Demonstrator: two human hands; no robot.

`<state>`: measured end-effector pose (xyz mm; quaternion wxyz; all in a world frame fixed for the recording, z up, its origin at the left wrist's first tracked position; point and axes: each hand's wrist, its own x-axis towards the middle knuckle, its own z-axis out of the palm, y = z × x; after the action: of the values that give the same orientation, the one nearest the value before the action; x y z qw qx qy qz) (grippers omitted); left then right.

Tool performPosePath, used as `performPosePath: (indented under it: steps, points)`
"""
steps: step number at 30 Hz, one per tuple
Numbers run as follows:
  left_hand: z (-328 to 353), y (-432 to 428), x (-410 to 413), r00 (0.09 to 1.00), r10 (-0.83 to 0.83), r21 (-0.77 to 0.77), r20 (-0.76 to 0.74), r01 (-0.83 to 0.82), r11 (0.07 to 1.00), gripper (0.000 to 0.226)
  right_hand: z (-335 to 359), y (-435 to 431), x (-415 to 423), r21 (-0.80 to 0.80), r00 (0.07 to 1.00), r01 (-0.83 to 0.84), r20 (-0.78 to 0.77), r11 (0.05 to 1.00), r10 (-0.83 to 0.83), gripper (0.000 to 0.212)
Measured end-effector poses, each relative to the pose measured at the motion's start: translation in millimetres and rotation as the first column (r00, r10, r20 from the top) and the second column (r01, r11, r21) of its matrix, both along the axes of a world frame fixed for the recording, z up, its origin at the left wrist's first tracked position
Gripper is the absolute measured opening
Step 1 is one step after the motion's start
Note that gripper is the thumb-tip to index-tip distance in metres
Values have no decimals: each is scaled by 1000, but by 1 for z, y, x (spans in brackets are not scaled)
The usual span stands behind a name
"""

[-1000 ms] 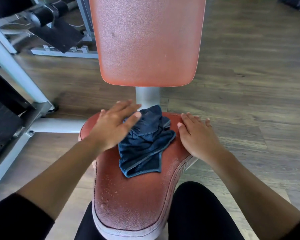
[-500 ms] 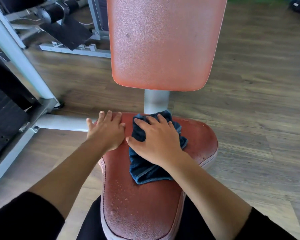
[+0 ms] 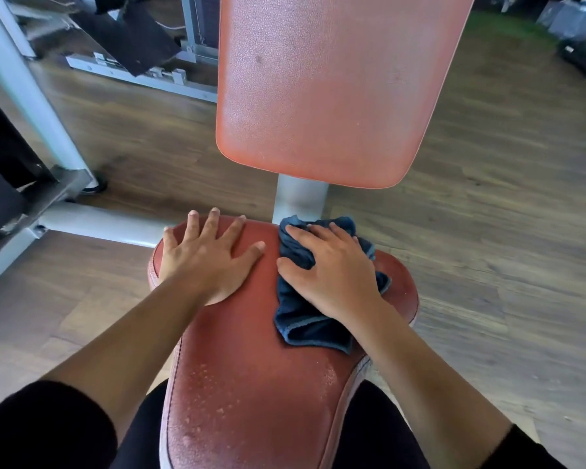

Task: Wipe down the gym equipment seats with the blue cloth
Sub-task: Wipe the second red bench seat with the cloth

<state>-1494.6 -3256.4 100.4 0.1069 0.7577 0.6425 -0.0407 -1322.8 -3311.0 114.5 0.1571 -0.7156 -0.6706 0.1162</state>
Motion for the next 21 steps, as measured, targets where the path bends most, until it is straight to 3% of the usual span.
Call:
performPosePath:
  steps: [4,8,13,21]
  points:
    - [-2,1,0,1000,-5,3,-10,5,1000,72,0,-22,15,17,998,32,-51,999,-31,54]
    - [0,2,0,1000,-2,0,-1,2,1000,72,1,12,24,16,995,75,-70,997,-73,54]
    - [-1,2,0,1000,-5,1,3,5,1000,71,-6,-8,27,108,999,33,-2,994,-33,51]
    - [-1,2,-1,1000,0,-9,3,0,1000,70,-6,13,48,24,991,126,-57,992,-124,50]
